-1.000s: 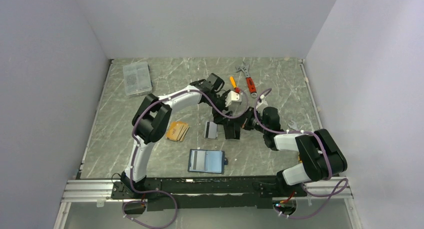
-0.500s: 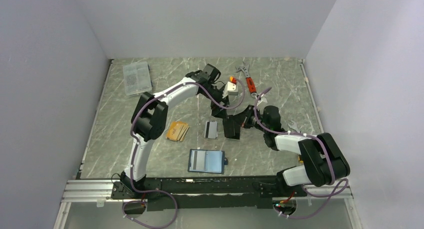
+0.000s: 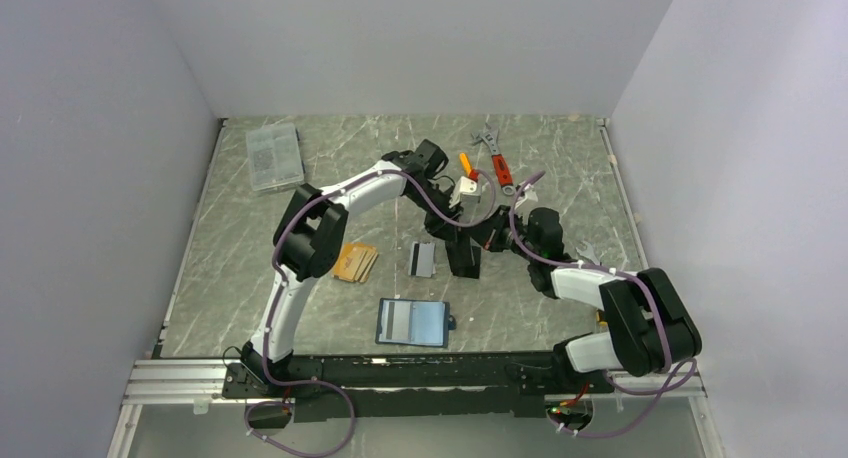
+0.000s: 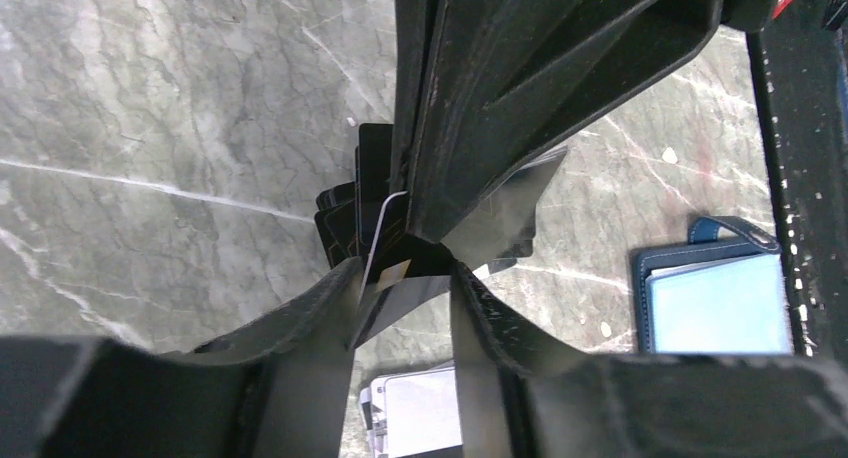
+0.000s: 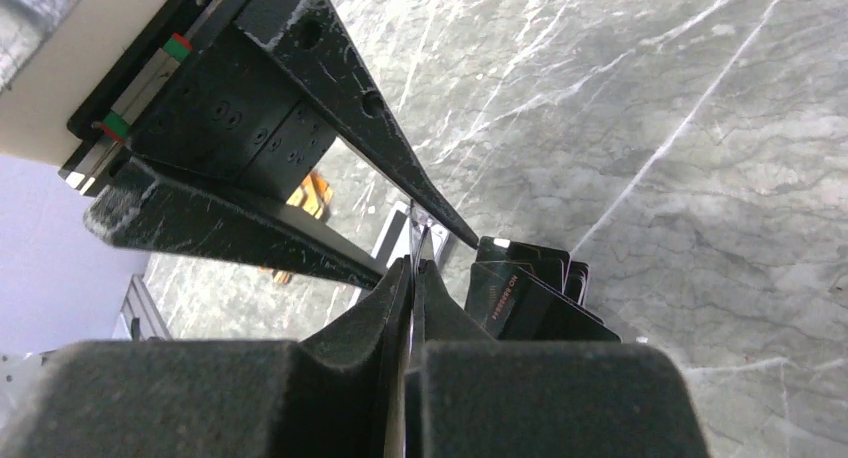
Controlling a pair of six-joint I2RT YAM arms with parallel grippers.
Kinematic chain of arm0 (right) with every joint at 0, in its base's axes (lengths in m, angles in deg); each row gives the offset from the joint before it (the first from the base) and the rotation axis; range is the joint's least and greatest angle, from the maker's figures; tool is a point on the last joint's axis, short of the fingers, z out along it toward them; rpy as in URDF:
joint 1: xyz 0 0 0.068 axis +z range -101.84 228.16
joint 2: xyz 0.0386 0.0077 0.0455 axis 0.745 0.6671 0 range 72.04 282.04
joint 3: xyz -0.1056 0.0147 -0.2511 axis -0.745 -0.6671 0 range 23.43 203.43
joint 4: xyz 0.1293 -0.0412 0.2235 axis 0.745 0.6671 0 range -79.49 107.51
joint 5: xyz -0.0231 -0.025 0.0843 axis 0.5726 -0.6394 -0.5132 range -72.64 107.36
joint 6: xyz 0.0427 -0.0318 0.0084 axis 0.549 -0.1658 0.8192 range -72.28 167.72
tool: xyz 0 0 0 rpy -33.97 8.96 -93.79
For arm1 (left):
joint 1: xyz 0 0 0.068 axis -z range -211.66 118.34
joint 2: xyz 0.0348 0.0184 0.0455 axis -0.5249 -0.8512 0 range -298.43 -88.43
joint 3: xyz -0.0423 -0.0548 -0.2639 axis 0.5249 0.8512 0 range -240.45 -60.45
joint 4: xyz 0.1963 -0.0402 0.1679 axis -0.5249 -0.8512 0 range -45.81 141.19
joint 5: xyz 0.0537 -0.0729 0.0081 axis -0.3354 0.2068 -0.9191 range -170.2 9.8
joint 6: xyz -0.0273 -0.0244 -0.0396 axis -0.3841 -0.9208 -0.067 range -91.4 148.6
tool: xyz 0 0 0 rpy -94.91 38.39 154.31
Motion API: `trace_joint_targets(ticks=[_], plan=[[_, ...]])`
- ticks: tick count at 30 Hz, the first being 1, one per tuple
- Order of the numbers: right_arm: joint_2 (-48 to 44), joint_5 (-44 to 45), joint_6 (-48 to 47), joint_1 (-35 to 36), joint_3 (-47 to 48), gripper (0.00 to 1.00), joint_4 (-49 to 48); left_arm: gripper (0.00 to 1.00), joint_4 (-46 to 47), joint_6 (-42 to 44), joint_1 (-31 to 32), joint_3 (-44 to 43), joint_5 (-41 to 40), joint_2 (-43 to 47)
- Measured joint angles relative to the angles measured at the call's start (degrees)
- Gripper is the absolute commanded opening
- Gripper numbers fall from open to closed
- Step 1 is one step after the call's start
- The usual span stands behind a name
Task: Put the credit cards into the card holder
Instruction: Pick up the credit card from the center of the board.
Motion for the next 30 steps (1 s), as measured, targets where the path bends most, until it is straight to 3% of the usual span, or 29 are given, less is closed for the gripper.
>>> trace_joint_targets(ticks=[4,10,20,30], plan=[[-1.9,1.4,-0.8,-0.4,-0.5,0.09,1.8,0.11,1.0,-1.6,0.0,-0.3,0.1,0.0],[-5.9,3.1,-1.3,-1.9,-2.2,0.18,3.8,0.01,0.7,-2.7,0.5,-2.6,1.2,-1.0],[-8.0,3.7,-1.2,-2.3,-4.0,0.26,4.2,0.0,-0.5,-2.8,0.9,-3.1,2.4,-1.3],[-8.5,3.5,0.0,-2.8,-7.0,0.24,3.9,0.0,-2.2,-2.6,0.2,-3.1,2.6,-1.3]])
